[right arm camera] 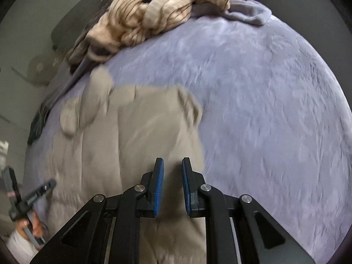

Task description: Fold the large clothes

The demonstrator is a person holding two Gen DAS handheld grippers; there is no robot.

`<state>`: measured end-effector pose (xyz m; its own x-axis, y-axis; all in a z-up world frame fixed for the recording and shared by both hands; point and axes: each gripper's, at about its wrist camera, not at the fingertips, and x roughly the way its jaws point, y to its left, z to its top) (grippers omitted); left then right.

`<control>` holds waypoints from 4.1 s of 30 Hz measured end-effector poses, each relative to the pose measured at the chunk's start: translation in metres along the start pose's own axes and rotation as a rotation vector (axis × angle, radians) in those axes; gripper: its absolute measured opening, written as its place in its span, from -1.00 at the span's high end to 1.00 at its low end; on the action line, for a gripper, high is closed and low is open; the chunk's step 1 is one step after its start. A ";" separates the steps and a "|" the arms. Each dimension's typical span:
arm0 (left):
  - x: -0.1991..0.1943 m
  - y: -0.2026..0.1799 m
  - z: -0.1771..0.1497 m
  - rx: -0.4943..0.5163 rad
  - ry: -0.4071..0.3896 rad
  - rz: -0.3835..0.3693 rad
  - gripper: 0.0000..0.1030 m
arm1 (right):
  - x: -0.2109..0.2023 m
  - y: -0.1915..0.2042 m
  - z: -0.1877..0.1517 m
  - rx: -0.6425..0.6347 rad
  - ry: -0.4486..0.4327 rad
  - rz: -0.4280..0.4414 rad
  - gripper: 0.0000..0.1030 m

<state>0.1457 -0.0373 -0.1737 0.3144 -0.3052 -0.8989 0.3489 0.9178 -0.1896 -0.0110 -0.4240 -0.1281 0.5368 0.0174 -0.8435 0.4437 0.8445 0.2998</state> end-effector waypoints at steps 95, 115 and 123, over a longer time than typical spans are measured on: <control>-0.142 0.109 -0.312 -0.562 0.248 -0.288 -0.99 | -0.126 -0.015 -0.309 0.641 0.261 0.297 -0.77; -0.148 0.115 -0.270 -0.528 0.131 -0.321 0.75 | -0.095 -0.056 -0.315 0.922 0.184 0.367 0.77; -0.179 0.105 -0.244 -0.416 0.044 -0.324 0.75 | -0.117 -0.035 -0.289 0.724 0.134 0.283 0.85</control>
<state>-0.0895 0.1754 -0.1294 0.2081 -0.5870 -0.7823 0.0397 0.8043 -0.5929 -0.2968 -0.3010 -0.1689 0.6286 0.2833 -0.7243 0.6845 0.2405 0.6882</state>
